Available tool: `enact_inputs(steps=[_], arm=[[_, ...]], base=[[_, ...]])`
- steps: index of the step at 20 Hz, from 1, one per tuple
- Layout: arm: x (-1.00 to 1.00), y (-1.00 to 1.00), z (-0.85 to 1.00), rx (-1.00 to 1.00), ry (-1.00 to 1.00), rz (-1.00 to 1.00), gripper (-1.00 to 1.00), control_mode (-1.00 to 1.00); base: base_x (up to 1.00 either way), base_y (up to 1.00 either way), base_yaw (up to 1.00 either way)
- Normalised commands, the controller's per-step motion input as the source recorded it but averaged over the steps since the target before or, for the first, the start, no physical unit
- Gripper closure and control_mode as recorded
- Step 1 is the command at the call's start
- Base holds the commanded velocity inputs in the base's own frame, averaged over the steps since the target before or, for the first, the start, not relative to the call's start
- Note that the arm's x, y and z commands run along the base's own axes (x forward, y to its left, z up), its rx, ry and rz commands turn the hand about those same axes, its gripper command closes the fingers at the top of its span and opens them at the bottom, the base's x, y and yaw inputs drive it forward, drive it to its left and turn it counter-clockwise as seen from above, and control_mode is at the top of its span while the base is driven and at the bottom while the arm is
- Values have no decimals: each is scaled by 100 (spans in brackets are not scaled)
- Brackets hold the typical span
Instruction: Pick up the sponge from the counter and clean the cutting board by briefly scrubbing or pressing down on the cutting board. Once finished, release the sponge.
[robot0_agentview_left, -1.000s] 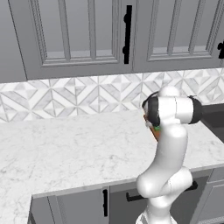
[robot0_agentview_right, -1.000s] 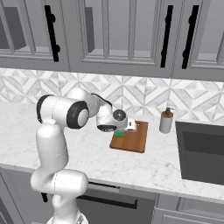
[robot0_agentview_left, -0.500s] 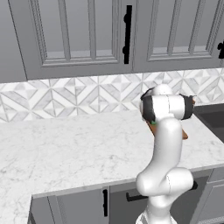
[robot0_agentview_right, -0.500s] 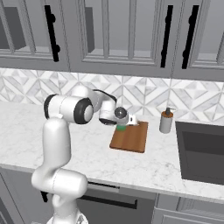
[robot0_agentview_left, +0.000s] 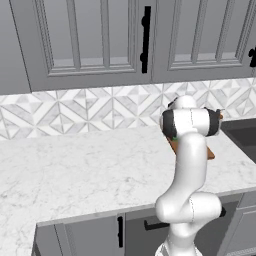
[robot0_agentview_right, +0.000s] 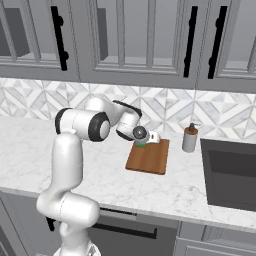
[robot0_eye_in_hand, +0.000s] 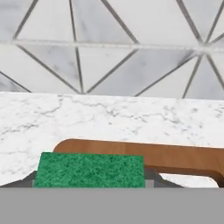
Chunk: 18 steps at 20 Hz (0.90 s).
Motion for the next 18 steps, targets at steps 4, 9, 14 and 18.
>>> enact_inputs(steps=[4,9,14,18], arm=[[-43,-11,-30,0,-14,-3,100,-100],[-37,-31,-39,-1,-4,-2,100,-100],[-32,-37,-21,0,5,-3,100,-100],[-45,-25,-12,-2,19,-1,100,-100]], base=[[0,0,0],[0,0,0],[0,0,0],[0,0,0]])
